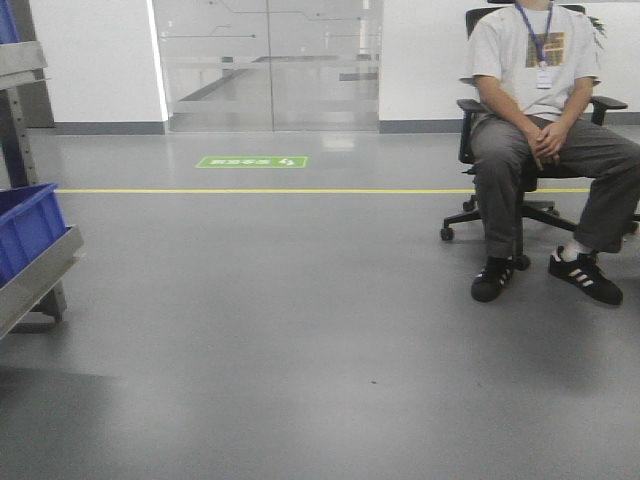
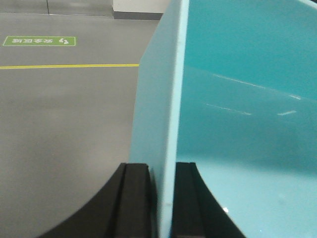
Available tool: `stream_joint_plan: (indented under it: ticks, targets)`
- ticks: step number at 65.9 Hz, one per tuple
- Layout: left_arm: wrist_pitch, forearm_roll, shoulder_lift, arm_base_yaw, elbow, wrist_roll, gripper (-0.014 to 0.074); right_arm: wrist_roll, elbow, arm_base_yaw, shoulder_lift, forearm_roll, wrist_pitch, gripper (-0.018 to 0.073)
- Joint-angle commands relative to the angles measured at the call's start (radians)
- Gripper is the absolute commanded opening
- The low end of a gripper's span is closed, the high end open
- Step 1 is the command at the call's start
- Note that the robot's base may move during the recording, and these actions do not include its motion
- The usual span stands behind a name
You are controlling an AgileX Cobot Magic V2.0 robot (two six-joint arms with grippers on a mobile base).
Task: Fetch blue bin and place on conveyor start
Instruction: 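Hold the bin with both grippers while the base backs away from the rack, then hold the bin with both grippers while driving toward the red conveyor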
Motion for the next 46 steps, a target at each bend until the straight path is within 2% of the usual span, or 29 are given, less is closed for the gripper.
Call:
stream_joint_plan:
  ticks: [1, 46]
  targets:
    - [-0.084, 0.0, -0.022, 0.008, -0.015, -0.011, -0.0111, -0.028, -0.002, -0.014, -0.007, -0.069, 0.002, -0.0152]
    - [-0.084, 0.0, -0.022, 0.008, -0.015, -0.011, -0.0111, -0.028, -0.002, -0.014, -0.007, -0.069, 0.002, -0.0152]
